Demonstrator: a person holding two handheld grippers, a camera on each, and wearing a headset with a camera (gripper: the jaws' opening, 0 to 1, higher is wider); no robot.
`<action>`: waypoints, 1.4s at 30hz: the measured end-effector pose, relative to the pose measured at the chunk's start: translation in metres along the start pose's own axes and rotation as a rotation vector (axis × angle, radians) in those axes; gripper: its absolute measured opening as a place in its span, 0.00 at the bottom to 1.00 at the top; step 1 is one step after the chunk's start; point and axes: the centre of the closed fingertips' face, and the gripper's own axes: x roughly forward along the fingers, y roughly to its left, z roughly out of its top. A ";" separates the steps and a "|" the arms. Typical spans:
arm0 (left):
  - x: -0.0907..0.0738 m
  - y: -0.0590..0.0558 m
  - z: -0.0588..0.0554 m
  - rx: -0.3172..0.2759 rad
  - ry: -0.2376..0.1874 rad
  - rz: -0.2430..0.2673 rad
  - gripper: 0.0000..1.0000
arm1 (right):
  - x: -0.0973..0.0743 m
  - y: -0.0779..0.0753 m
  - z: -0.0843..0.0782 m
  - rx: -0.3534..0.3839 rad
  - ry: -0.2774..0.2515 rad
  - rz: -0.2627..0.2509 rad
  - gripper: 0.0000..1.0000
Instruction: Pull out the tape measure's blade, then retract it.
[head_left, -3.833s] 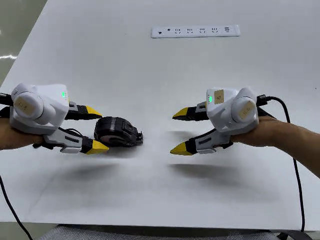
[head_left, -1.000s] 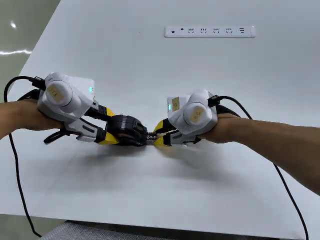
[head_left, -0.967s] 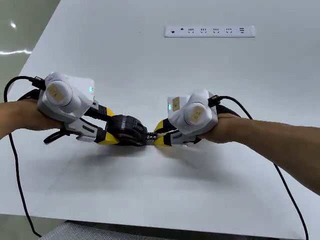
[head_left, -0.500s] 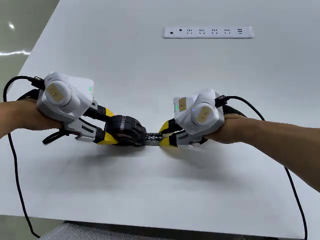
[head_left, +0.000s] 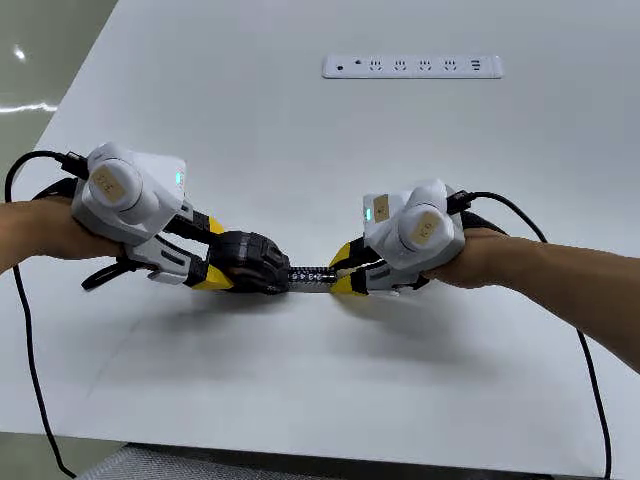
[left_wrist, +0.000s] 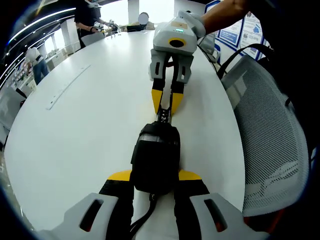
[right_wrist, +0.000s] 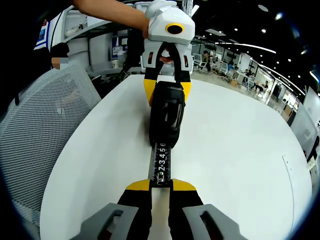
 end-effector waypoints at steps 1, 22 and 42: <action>0.000 0.000 0.000 -0.001 0.000 0.000 0.25 | -0.001 0.000 -0.001 0.001 0.000 0.000 0.08; 0.002 0.002 0.000 -0.007 -0.001 -0.004 0.26 | -0.019 0.002 -0.019 0.016 0.012 -0.008 0.08; 0.002 0.001 0.000 -0.007 0.002 -0.009 0.26 | -0.036 0.005 -0.035 0.032 0.020 -0.014 0.08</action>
